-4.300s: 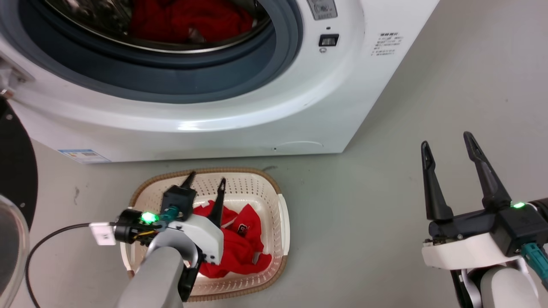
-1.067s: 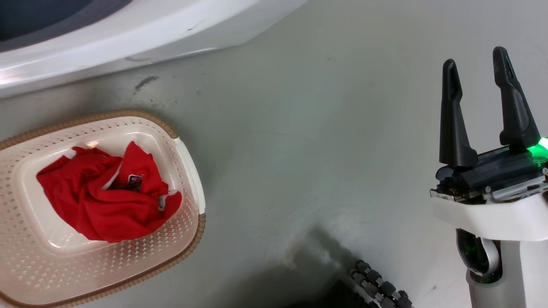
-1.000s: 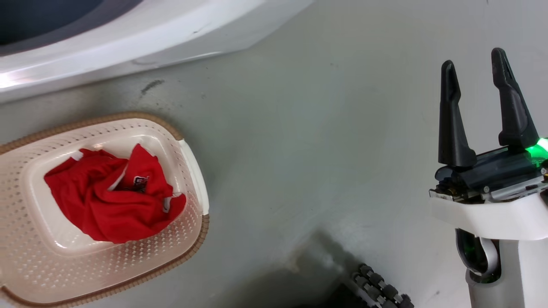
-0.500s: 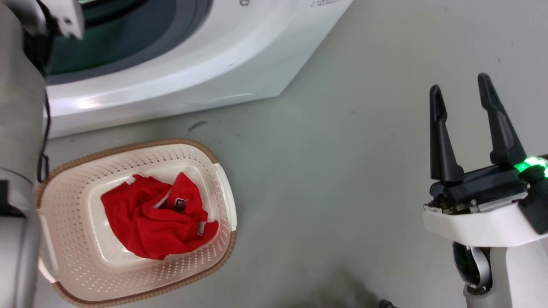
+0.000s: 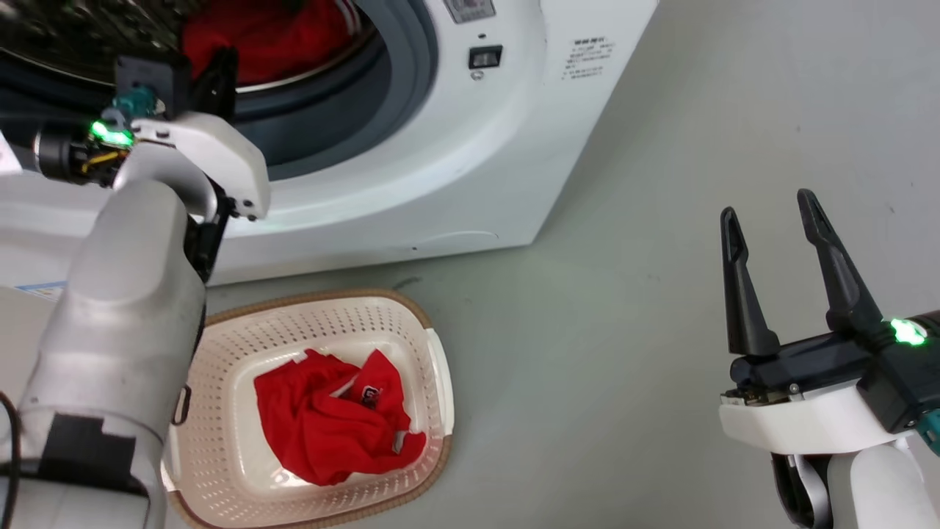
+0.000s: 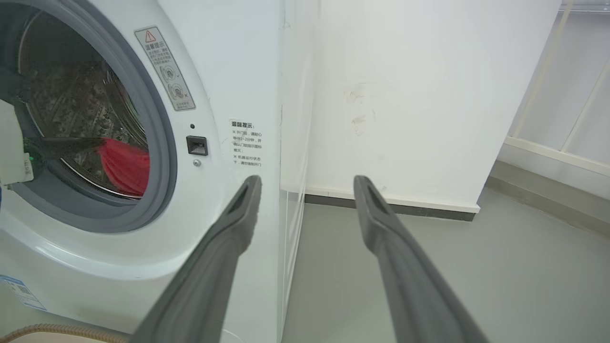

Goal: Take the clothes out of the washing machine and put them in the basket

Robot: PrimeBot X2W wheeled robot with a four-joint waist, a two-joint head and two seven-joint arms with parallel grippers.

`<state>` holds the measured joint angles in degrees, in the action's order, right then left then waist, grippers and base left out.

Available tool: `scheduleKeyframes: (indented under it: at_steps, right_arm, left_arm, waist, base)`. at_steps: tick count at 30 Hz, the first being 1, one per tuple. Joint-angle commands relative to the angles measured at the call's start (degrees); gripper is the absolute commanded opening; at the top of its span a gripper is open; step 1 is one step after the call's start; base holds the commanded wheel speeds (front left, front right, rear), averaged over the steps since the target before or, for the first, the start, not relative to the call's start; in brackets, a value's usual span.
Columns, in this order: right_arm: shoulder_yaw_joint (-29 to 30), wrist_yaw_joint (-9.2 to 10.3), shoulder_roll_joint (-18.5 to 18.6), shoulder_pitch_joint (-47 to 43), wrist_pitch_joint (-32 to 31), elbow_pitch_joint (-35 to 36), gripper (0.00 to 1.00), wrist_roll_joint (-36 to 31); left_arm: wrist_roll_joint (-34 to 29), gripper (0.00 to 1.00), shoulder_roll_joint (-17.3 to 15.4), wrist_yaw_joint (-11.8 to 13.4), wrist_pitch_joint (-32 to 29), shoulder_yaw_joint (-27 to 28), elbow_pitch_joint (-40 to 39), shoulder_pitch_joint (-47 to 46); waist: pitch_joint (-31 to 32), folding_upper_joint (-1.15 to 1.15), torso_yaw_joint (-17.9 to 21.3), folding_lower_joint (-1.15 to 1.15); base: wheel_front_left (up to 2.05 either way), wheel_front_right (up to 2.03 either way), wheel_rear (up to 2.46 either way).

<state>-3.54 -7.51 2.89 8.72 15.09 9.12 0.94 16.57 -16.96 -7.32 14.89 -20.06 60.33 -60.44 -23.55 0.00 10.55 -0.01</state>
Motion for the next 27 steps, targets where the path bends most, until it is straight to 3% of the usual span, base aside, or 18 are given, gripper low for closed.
scheduleKeyframes:
  at_steps: [1,14,27]
  right_arm:
    - [0.08,0.04,-0.02,-1.12,0.11,-0.23,1.0,-0.23]
    - [-0.26,0.04,-0.03,-5.65,0.11,-1.48,1.0,-1.56]
    - [-0.13,0.04,-0.03,-9.31,0.11,-2.33,1.0,-2.11]
  left_arm:
    - [0.33,0.0,0.34,0.35,0.4,0.44,-1.99,1.67]
    - [0.61,0.0,-0.68,3.15,0.04,0.75,-25.1,19.28]
    - [0.48,0.0,-4.25,7.44,-6.75,0.59,-51.0,30.0]
  waist:
    - [2.3,0.0,-1.58,0.01]
    - [11.24,0.0,-4.34,0.01]
    - [17.57,0.0,-5.92,0.01]
  base:
    - [0.0,0.0,0.0]
    - [0.0,0.0,0.0]
    - [0.0,0.0,0.0]
